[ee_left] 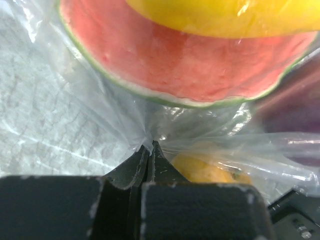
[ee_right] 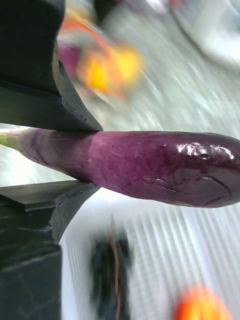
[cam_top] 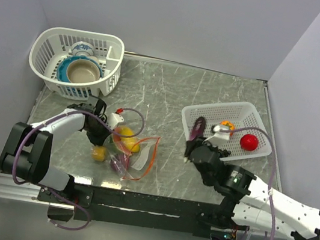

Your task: Open the zip-top bag and remove the fake food

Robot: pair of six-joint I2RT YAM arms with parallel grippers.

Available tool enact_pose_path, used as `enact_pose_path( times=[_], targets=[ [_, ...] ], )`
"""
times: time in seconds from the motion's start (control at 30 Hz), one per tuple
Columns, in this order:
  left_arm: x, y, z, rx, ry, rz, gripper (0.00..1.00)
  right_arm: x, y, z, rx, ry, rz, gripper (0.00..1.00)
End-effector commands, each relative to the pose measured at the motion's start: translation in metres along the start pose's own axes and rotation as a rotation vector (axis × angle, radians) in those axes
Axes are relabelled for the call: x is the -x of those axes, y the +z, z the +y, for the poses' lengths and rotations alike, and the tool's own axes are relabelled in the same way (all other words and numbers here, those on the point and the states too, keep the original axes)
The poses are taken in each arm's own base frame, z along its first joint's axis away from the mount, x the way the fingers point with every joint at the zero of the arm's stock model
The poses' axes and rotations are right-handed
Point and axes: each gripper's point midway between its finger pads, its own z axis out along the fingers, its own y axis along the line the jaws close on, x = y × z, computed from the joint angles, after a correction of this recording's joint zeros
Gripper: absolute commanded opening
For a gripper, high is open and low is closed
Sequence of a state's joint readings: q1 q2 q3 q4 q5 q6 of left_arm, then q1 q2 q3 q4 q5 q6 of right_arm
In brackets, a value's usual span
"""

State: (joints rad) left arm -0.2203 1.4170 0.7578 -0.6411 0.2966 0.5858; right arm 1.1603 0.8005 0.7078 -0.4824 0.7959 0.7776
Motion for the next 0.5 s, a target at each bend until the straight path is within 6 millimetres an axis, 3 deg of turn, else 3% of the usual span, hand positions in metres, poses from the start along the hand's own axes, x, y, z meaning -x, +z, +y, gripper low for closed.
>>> enact_pose_path(
  times=[0.0,0.03,0.1,0.13,0.17,0.23,0.33,0.37,0.43,0.47],
  targets=[
    [0.030,-0.028,0.000,-0.013,-0.010,-0.096,0.01,0.038,0.008,-0.069,-0.326,0.072,-0.122,0.50],
    [0.039,-0.034,-0.001,-0.018,-0.006,-0.124,0.01,0.045,0.011,-0.083,-0.388,0.084,-0.141,0.63],
    [0.041,-0.038,-0.003,-0.027,-0.007,-0.130,0.01,0.049,0.016,-0.090,-0.437,0.072,-0.131,0.68],
    [0.042,-0.040,-0.004,-0.027,-0.007,-0.136,0.01,0.052,0.019,-0.096,-0.464,0.070,-0.127,0.81],
    [0.041,-0.040,-0.004,-0.024,-0.004,-0.134,0.01,0.053,0.024,-0.089,-0.438,0.072,-0.115,0.94],
    [0.037,-0.039,-0.004,-0.017,-0.001,-0.126,0.01,0.049,0.031,-0.081,-0.416,0.006,-0.076,1.00],
    [0.033,-0.036,-0.004,-0.018,-0.005,-0.118,0.01,0.042,0.039,-0.051,-0.307,-0.079,-0.041,1.00],
    [0.032,-0.035,-0.004,-0.018,-0.005,-0.115,0.01,0.036,0.036,-0.025,-0.212,-0.110,-0.045,1.00],
    [0.030,-0.031,-0.003,-0.017,-0.006,-0.111,0.01,0.026,0.030,0.000,-0.117,-0.194,-0.037,1.00],
    [0.029,-0.030,-0.002,-0.012,-0.008,-0.108,0.01,0.018,0.023,0.024,-0.024,-0.244,-0.040,1.00]
  ],
)
